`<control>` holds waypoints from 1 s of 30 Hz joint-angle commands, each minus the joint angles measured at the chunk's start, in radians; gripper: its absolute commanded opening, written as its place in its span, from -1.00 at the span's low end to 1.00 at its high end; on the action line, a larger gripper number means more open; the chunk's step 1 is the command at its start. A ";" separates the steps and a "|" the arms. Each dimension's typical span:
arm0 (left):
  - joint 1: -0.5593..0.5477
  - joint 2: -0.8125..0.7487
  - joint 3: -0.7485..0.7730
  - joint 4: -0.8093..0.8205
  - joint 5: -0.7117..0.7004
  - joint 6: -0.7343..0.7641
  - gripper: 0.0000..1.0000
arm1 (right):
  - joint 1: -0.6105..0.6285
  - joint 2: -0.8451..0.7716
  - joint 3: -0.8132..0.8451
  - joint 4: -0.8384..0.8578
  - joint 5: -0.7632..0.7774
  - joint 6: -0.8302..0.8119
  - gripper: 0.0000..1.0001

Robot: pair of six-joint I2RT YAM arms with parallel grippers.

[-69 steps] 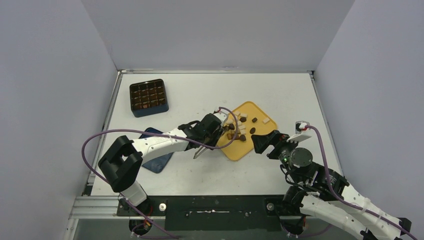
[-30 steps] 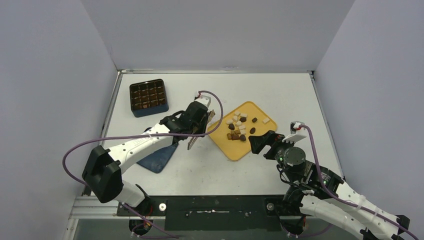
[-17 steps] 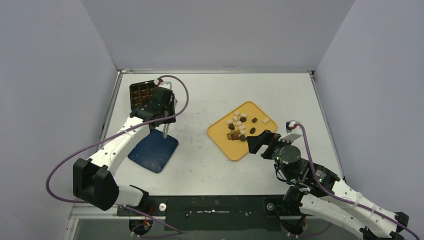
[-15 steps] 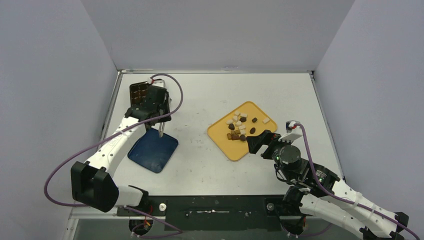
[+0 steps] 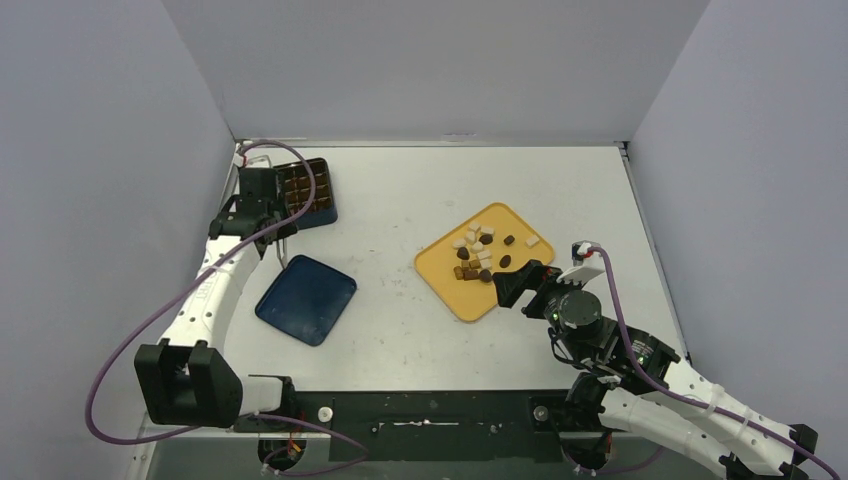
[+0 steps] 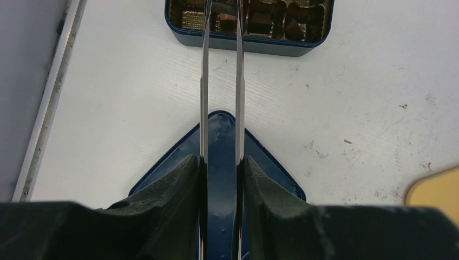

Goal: Pack the chocolate
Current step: Place the fake chocolate in the packing box.

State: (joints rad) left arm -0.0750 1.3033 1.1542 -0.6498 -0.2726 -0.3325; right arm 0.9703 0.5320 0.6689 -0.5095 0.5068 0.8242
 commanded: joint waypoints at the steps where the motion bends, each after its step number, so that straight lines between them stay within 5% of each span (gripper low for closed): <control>1: 0.024 -0.048 -0.005 0.062 -0.008 0.001 -0.42 | 0.005 0.008 0.005 0.039 -0.002 -0.004 1.00; 30: 0.166 0.068 -0.010 0.112 0.123 -0.014 -0.39 | 0.006 0.003 0.026 0.035 -0.003 -0.014 1.00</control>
State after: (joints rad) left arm 0.0753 1.3663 1.1255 -0.5941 -0.1631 -0.3401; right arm 0.9703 0.5480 0.6689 -0.5011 0.4969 0.8230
